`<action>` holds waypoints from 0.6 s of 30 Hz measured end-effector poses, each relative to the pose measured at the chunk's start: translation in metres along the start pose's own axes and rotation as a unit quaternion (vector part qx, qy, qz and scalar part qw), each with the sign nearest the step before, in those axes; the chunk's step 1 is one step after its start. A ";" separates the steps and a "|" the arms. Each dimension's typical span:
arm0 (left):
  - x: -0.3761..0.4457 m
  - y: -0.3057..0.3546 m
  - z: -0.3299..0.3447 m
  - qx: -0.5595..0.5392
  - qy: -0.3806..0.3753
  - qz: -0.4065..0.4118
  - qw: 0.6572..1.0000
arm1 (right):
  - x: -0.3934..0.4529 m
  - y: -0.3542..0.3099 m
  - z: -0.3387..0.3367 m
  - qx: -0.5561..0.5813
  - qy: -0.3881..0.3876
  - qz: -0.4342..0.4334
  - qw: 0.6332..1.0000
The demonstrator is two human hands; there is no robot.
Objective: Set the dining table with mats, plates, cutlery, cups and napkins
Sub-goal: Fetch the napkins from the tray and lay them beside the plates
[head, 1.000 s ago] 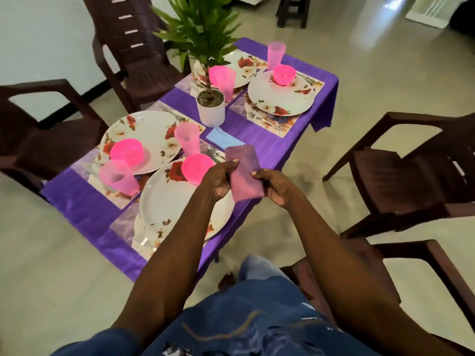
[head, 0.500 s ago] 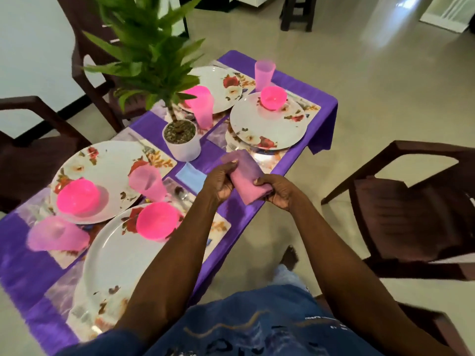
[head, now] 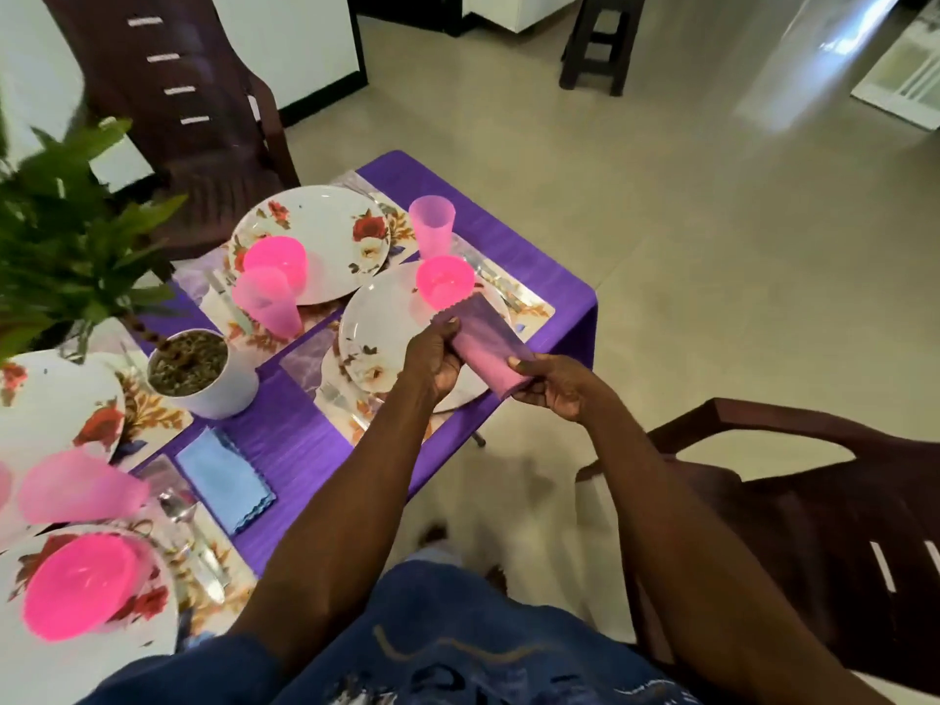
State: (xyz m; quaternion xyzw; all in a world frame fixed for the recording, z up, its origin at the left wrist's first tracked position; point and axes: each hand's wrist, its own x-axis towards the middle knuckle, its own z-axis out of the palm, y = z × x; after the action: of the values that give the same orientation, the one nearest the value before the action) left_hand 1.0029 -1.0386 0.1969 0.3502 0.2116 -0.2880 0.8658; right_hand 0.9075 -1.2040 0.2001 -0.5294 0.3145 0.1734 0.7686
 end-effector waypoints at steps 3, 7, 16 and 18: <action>0.039 -0.003 0.025 -0.010 -0.002 0.009 1.000 | 0.033 -0.031 -0.029 -0.036 -0.007 0.017 0.999; 0.098 -0.004 0.056 0.017 -0.024 0.019 0.999 | 0.078 -0.081 -0.049 -0.047 -0.042 0.039 0.997; 0.187 0.020 0.119 0.043 0.004 0.026 0.999 | 0.167 -0.176 -0.060 -0.088 -0.014 0.024 0.996; 0.197 0.027 0.123 0.044 0.045 0.030 0.998 | 0.185 -0.187 -0.060 -0.133 0.000 0.013 0.991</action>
State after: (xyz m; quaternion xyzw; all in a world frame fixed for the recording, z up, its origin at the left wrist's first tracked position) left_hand 1.1871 -1.1813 0.1800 0.4065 0.2266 -0.2552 0.8475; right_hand 1.1393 -1.3424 0.1941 -0.6227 0.2956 0.2239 0.6890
